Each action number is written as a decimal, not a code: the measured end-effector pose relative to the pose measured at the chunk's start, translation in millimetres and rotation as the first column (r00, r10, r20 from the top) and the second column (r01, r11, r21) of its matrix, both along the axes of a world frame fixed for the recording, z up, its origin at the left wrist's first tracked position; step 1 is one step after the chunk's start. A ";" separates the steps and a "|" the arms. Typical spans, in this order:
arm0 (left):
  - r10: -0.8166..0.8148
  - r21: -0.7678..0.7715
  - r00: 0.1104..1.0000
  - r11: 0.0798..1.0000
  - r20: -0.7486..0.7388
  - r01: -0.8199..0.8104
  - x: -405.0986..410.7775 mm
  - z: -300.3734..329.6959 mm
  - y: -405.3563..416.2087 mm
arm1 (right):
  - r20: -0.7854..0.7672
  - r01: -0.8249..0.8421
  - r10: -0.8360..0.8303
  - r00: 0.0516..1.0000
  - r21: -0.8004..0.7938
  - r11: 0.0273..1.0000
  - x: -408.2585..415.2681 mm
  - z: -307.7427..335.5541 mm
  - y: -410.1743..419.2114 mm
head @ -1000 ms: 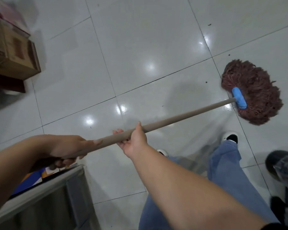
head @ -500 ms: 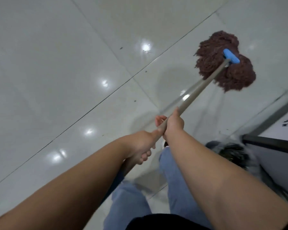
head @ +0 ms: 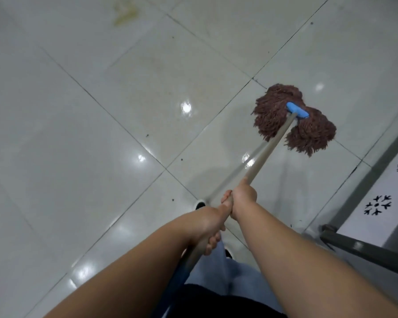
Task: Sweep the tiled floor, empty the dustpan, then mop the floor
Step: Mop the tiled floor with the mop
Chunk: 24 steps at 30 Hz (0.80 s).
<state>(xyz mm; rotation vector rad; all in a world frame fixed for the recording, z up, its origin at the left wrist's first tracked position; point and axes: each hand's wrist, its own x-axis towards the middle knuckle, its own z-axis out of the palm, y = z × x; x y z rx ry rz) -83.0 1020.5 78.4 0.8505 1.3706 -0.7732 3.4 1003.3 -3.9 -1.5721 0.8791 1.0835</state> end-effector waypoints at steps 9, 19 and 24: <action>-0.183 0.030 0.980 0.983 0.081 0.181 140.7 24.9 82.6 | -0.095 0.079 -0.073 0.993 0.064 0.995 133.4 45.6 61.1; -0.203 0.051 0.961 0.979 0.188 0.197 380.9 26.5 84.0 | -0.048 0.158 -0.151 0.987 0.229 0.961 354.1 62.1 48.7; -0.110 0.012 0.975 0.994 0.192 0.110 517.4 35.3 55.2 | -0.055 0.200 -0.192 0.980 0.254 0.946 491.9 72.8 26.0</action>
